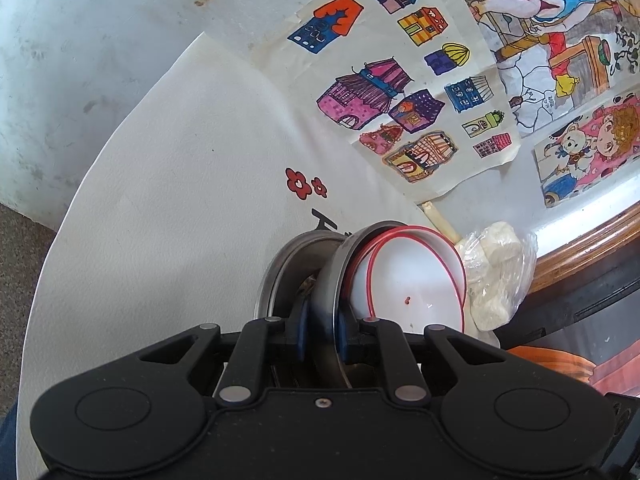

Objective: Organize plates and bowls
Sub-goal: 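Lower the steel bowl with both grippers onto the steel plate stack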

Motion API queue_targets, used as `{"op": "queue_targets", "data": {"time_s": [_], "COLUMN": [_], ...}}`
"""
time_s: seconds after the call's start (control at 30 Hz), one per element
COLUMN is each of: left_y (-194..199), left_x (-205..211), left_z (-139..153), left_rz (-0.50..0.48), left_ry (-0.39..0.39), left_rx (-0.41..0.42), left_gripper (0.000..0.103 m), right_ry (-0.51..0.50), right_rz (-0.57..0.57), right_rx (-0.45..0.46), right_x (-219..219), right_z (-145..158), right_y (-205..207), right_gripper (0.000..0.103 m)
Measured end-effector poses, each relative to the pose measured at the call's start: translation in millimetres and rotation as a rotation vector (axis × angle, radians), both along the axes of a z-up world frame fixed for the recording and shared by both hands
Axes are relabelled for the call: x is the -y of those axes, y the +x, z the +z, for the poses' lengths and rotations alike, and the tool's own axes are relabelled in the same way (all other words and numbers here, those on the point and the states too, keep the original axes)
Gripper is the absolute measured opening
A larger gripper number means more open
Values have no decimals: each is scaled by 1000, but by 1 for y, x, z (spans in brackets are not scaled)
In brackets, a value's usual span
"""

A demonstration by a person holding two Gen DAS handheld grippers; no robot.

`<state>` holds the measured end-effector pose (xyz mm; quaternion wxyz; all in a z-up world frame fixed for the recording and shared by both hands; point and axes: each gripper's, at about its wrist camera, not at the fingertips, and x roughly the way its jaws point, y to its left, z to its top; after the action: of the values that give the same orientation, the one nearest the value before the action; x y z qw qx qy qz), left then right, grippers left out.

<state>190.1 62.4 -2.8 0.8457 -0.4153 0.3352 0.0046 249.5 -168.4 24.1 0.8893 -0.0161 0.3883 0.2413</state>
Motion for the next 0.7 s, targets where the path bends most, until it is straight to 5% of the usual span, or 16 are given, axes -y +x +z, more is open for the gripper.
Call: {"op": "queue_targets", "data": {"time_s": [0.7], "left_y": [-2], "left_x": [6], "left_z": [9], "left_rz": [-40], "left_ry": [138], "left_rx": [71], "left_gripper": [28], "right_ry": [-38], "right_rz": [0], "right_rx": [120], "right_x": [4], "right_z": [-4], "right_y": [-15], "right_gripper": [36]}}
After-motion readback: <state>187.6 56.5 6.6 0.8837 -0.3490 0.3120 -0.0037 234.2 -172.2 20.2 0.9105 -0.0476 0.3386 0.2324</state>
